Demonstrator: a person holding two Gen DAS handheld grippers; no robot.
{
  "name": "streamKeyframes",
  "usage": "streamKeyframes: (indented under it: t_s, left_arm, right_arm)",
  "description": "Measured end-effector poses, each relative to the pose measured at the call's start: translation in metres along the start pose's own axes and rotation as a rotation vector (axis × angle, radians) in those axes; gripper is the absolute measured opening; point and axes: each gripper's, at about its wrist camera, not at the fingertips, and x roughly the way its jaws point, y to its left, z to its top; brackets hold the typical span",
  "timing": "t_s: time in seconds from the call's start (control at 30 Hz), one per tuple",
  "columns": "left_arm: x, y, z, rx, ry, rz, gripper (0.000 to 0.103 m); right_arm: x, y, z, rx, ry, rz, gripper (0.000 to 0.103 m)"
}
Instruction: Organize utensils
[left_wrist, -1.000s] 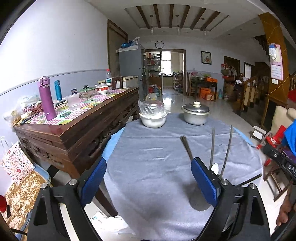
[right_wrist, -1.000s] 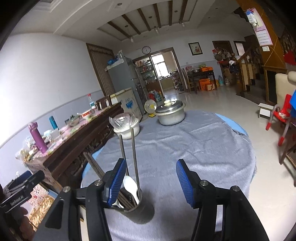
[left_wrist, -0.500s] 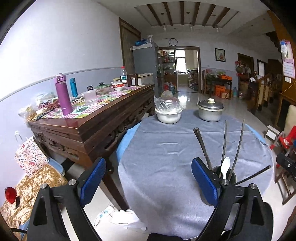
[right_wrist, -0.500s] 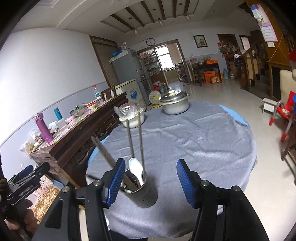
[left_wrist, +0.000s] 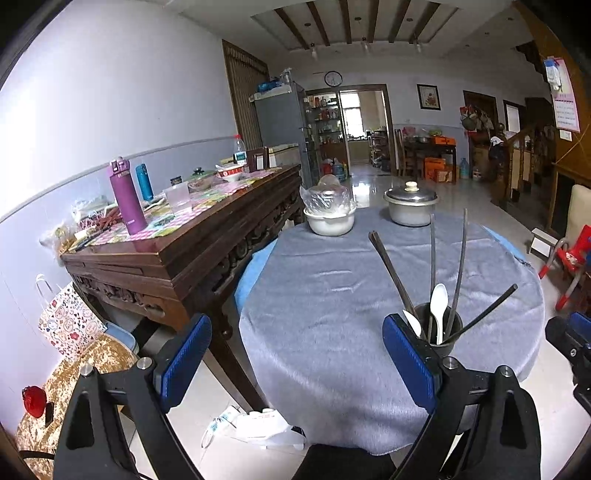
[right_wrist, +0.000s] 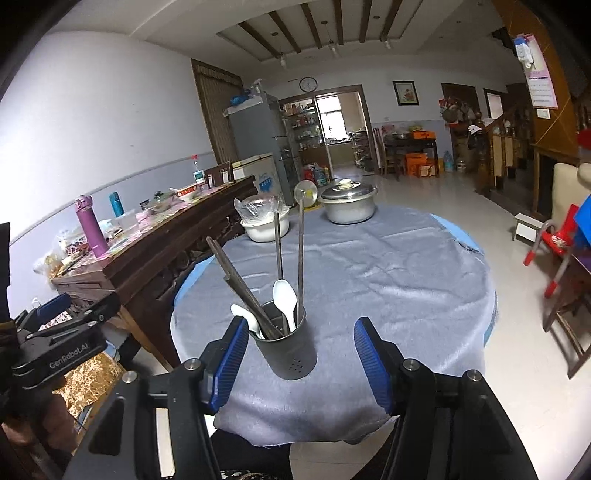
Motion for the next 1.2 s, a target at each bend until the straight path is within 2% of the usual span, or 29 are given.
streamKeyframes:
  t_s: [0.2,0.6,1.2]
  left_arm:
    - [-0.002,0.007,-0.002,-0.036,0.01,-0.018,0.094]
    - [-0.003,0.009,-0.005,-0.044,0.016,-0.021,0.094]
    - [0.001,0.015,-0.008,-0.037,0.031,-0.022,0.094]
  right_arm:
    - [0.005,0.011,-0.006,-0.023,0.027,-0.037,0.064]
    - [0.016,0.017,-0.01,-0.038,0.067,-0.069,0.064]
    - [0.022,0.029,-0.01,-0.064,0.082,-0.078,0.066]
